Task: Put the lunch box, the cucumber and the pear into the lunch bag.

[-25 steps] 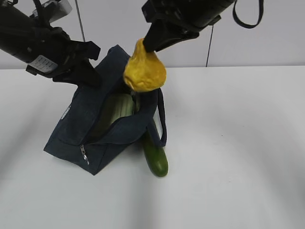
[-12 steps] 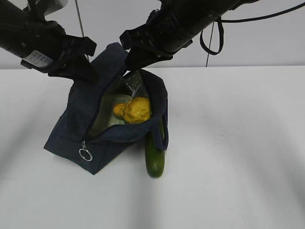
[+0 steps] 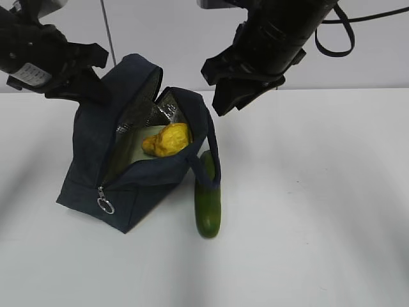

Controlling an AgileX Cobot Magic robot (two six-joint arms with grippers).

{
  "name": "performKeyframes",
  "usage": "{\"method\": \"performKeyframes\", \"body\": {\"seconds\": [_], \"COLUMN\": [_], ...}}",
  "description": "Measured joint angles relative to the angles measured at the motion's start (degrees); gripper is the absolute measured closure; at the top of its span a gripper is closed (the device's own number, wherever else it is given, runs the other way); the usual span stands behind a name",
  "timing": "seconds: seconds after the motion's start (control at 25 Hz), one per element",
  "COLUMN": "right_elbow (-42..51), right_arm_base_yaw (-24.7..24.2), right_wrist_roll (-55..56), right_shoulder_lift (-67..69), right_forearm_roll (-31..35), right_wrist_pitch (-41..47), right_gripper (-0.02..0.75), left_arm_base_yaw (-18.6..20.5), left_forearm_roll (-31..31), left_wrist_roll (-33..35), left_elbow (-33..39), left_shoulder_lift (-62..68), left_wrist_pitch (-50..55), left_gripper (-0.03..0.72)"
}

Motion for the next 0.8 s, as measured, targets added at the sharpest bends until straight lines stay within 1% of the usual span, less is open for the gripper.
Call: {"method": "performKeyframes", "body": {"seconds": [0.04,0.12,0.24,0.36,0.44,0.52,0.6,0.68,0.8], "right_elbow": [0.00,0.00,0.00,-0.03,-0.13,-0.13,-0.13,-0.13,-0.15], "right_arm_base_yaw": [0.00,0.25,1.32,2.65,3.42,3.58,3.63,3.63,3.63], "right_wrist_roll": [0.69,1.39,1.97,3.26,3.86,4.00,5.64,6.53,6.98], "right_shoulder_lift": [0.00,0.00,0.00,1.39,3.74,4.71,6.86,6.97,7.10], "right_forearm_roll": [0.00,0.00,-0.04,-0.04,-0.04,-0.04,-1.83,-5.18,-6.55], "right_wrist_pitch": [1.61,3.12,3.55,4.40,5.58,6.01,6.53,6.53,6.63], "right_gripper": [0.416,0.405,0.399,0.399,0.399,0.400,0.416,0.440,0.450], "left_arm_base_yaw": [0.92,2.66,4.74,6.32,7.16,7.77,8.15,8.15,8.15], "left_forearm_roll": [0.00,0.06,0.18,1.58,3.58,6.99,10.02,12.84,14.65], "left_wrist_roll": [0.00,-0.07,-0.51,-1.29,-2.89,-5.02,-7.22,-9.33,-11.06], "left_elbow": [0.00,0.00,0.00,0.00,-0.06,-0.06,-0.06,-0.06,-0.18], "left_shoulder_lift": [0.00,0.00,0.32,0.38,0.91,2.08,2.97,3.21,3.21], "left_wrist_pitch": [0.24,1.14,1.75,2.14,3.11,4.40,4.94,4.99,4.89], "left_gripper": [0.676,0.676,0.676,0.676,0.676,0.676,0.676,0.676,0.676]}}
